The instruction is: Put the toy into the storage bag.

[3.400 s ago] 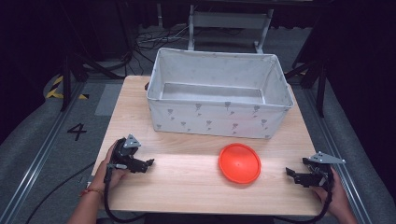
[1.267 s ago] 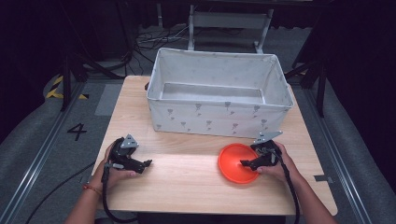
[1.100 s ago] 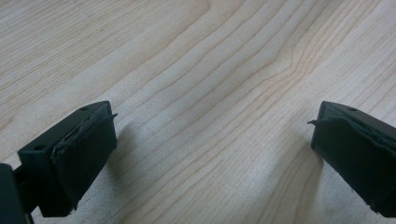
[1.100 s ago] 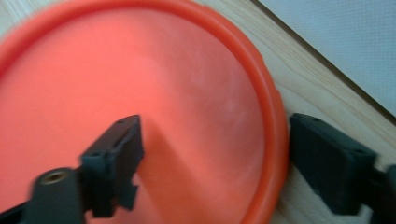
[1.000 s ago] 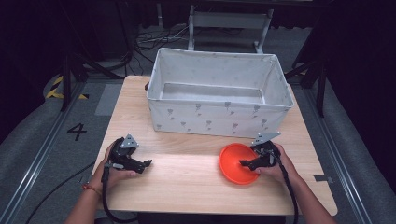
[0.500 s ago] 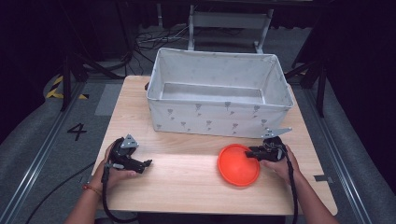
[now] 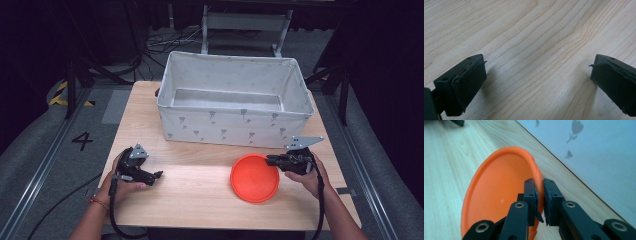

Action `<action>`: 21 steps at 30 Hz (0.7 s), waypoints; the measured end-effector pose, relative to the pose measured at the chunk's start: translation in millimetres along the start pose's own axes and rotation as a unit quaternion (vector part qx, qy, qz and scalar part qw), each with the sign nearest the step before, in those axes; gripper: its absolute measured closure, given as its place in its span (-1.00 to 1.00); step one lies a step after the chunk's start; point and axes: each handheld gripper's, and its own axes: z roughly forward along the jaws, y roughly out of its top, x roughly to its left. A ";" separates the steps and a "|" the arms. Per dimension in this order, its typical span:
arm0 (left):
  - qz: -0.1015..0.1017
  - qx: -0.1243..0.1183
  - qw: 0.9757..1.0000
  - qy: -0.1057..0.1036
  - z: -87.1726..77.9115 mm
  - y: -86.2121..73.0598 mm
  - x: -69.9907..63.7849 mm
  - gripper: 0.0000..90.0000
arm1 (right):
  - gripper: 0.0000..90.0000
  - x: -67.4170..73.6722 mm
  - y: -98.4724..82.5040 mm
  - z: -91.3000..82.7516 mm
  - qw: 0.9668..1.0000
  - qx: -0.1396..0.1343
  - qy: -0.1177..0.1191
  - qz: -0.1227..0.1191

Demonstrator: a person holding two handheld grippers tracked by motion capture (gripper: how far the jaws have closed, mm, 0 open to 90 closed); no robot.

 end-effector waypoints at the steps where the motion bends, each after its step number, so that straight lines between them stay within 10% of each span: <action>1: 0.000 0.000 1.000 0.000 0.0 0.0 0.0 -0.99 | 0.82 0.0 0.0 0.0 1.000 0.000 0.000 0.000; 21: 0.002 0.001 1.000 -0.002 0.9 1.1 1.3 -0.99 | 0.83 38.1 40.9 -31.1 0.994 0.006 -0.028 -0.104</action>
